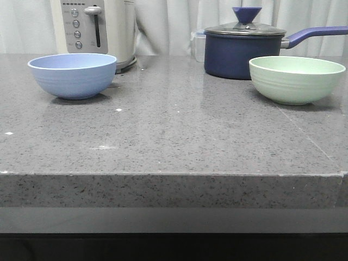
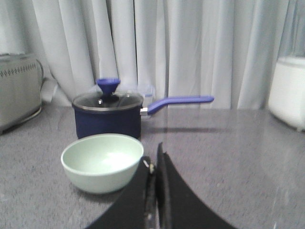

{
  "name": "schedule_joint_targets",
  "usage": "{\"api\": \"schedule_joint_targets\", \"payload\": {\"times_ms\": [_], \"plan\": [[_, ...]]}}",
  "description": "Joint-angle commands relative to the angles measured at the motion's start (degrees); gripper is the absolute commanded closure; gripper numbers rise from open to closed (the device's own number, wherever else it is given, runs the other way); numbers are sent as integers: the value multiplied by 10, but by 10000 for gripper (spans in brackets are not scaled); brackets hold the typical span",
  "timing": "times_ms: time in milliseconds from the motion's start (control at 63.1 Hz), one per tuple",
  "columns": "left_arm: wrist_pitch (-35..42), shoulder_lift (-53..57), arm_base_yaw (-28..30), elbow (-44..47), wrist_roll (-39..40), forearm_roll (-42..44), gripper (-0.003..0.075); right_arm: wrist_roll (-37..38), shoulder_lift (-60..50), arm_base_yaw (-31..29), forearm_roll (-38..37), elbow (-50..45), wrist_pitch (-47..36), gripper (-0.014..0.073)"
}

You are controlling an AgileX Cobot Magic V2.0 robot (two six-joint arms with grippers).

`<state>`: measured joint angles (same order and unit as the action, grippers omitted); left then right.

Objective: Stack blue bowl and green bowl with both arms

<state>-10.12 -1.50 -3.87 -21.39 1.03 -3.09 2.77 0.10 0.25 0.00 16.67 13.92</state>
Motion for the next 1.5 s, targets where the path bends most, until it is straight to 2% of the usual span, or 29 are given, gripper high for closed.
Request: {"api": "schedule_joint_targets", "payload": {"times_ms": [0, 238, 333, 919, 998, 1125, 1204, 1283, 1489], "plan": [[-26, -46, 3, -73, 5, -5, 740, -1, 34, -2, -20, 61, -3, 657], [-166, -177, 3, -239, 5, -6, 740, -1, 167, -2, -26, 205, 114, 657], [-202, -225, 3, -275, 4, -6, 740, -1, 220, -2, -26, 242, 155, 657], [-202, -348, 3, -250, 4, -12, 727, -1, 394, -2, -25, 247, 167, 648], [-200, -356, 3, -250, 4, -12, 636, -1, 406, -2, -25, 247, 167, 565], [-196, -366, 3, -250, 4, -12, 369, -1, 421, -2, -25, 247, 167, 252], [-193, -366, 3, -250, 4, -12, 262, -1, 421, -2, -26, 247, 167, 95], [-193, -366, 3, -250, 4, -12, 263, -1, 422, -2, -26, 247, 167, 24], [-198, -366, 3, -253, 4, -23, 298, -1, 429, -2, 7, 254, 162, 30]]}}
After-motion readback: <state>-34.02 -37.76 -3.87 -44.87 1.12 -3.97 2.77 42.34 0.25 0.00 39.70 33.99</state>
